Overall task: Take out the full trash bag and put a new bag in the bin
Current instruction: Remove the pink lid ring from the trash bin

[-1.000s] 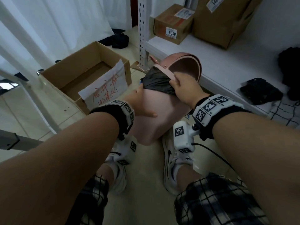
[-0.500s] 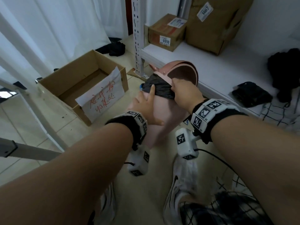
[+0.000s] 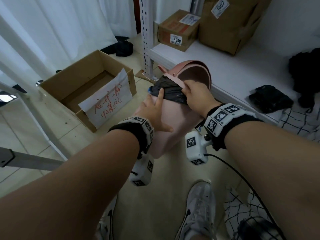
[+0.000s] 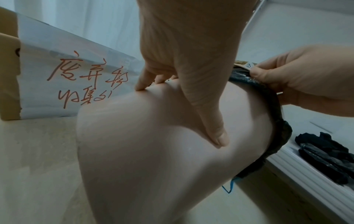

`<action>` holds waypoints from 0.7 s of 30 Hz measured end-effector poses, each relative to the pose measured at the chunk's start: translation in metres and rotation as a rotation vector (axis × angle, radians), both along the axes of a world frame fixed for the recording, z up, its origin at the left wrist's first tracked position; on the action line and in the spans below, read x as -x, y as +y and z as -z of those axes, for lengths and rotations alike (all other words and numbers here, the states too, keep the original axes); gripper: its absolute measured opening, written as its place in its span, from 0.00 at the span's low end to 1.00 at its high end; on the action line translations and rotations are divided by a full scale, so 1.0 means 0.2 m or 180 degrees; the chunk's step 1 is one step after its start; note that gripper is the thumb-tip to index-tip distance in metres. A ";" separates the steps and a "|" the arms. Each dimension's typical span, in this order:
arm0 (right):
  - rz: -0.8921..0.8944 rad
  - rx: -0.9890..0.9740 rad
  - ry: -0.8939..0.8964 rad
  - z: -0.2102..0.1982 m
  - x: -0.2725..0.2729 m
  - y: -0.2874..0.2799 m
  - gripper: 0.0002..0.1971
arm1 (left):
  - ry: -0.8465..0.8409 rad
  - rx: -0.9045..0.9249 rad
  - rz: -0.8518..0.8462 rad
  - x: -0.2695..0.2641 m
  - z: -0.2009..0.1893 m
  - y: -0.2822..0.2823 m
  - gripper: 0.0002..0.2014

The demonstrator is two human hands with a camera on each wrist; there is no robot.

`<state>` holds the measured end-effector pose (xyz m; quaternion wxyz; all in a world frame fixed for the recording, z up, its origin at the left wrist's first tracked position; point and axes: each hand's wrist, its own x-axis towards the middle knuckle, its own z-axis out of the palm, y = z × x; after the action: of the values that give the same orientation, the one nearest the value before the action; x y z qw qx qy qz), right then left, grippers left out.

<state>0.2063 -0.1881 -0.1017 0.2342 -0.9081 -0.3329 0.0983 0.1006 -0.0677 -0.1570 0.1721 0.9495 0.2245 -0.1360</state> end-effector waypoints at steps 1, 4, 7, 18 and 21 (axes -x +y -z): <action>0.0017 -0.0072 0.0100 0.00 -0.01 0.00 0.15 | -0.0002 0.0016 0.0003 0.00 0.00 0.00 0.72; 0.0124 -0.0247 0.0307 -0.01 -0.01 -0.02 0.18 | 0.0013 0.0078 0.0021 0.01 -0.01 0.00 0.73; 0.0234 -0.0404 0.0397 -0.01 -0.01 -0.03 0.18 | 0.0010 0.0089 0.0058 0.02 -0.02 0.00 0.72; -0.0714 0.0390 0.0007 -0.20 0.21 0.19 0.17 | -0.0986 0.0427 -0.0096 0.17 -0.25 0.20 0.64; -0.0902 0.0501 -0.0190 -0.21 0.30 0.23 0.15 | -0.1005 0.0386 -0.0022 0.21 -0.30 0.23 0.59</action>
<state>0.1463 -0.1411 -0.0605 0.1361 -0.8701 -0.4558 0.1292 0.0592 -0.0218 -0.0967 0.2627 0.9461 0.1893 0.0021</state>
